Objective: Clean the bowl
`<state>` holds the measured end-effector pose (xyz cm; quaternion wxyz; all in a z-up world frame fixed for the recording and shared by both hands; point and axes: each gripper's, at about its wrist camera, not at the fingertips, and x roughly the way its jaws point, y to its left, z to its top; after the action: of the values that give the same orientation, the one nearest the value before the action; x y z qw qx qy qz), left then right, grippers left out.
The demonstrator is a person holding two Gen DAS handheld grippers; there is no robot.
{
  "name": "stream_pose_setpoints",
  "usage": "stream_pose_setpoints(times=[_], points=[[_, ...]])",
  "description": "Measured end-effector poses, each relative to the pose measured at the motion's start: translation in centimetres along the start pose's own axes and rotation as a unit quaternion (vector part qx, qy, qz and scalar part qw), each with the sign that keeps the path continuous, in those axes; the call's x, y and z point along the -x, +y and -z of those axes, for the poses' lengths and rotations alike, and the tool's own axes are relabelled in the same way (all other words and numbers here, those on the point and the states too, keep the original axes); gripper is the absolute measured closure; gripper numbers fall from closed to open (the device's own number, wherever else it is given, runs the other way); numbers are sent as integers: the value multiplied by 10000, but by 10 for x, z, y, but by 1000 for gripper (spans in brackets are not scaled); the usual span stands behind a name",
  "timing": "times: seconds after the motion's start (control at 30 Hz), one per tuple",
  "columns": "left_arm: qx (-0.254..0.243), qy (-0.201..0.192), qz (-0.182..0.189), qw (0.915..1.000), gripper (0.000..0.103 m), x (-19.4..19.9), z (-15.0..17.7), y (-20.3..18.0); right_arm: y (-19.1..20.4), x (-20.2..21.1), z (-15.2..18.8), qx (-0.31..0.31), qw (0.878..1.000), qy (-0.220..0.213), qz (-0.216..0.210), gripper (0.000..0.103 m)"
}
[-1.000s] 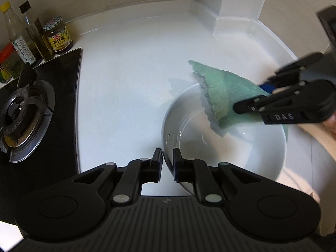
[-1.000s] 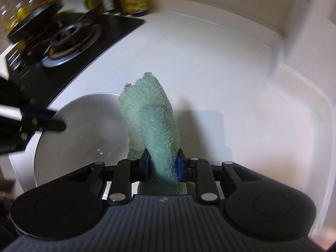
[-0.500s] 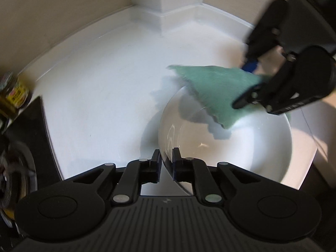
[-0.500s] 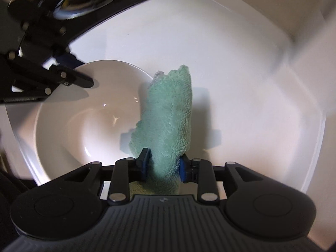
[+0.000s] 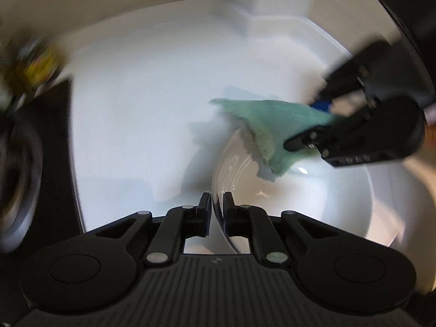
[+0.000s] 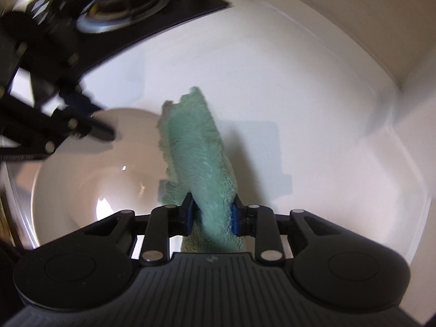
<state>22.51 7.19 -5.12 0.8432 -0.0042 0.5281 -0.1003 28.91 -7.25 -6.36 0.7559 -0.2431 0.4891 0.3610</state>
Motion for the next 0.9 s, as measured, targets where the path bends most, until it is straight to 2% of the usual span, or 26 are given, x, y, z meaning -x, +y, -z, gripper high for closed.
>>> stream_pose_setpoints(times=[0.1,0.17,0.23,0.3,0.4,0.47,0.53,0.57,0.67,0.8,0.9], points=[[258,-2,-74,9996,87,-1,6,-3,-1,7,12,-530,9984,-188,86,82],[425,-4,-124,9990,91,-2,10,-6,3,15,24,-939,9949,-311,211,82],[334,-43,-146,9993,98,-8,10,-7,8,16,31,-1057,9935,-329,278,82],[105,-62,-145,9998,98,-10,7,-6,13,18,37,-1052,9937,-283,253,82],[-330,-27,30,9994,99,-11,4,-7,16,23,43,-739,9972,-17,-102,81],[-830,-3,61,9965,96,-12,3,-15,11,27,43,-485,9987,116,-134,80],[-1278,19,-58,9918,94,-13,2,-24,8,25,34,-117,9995,280,-91,80],[-1378,42,-59,9904,94,-13,1,-26,8,23,30,36,9995,300,-48,80],[-1622,110,-16,9867,93,-14,-3,-27,11,15,10,677,9972,287,92,80],[-1871,115,60,9823,92,-15,-7,-28,17,5,-9,1182,9924,316,112,78],[-1592,122,64,9872,93,-16,-10,-22,17,-1,-18,1255,9917,264,58,78]])
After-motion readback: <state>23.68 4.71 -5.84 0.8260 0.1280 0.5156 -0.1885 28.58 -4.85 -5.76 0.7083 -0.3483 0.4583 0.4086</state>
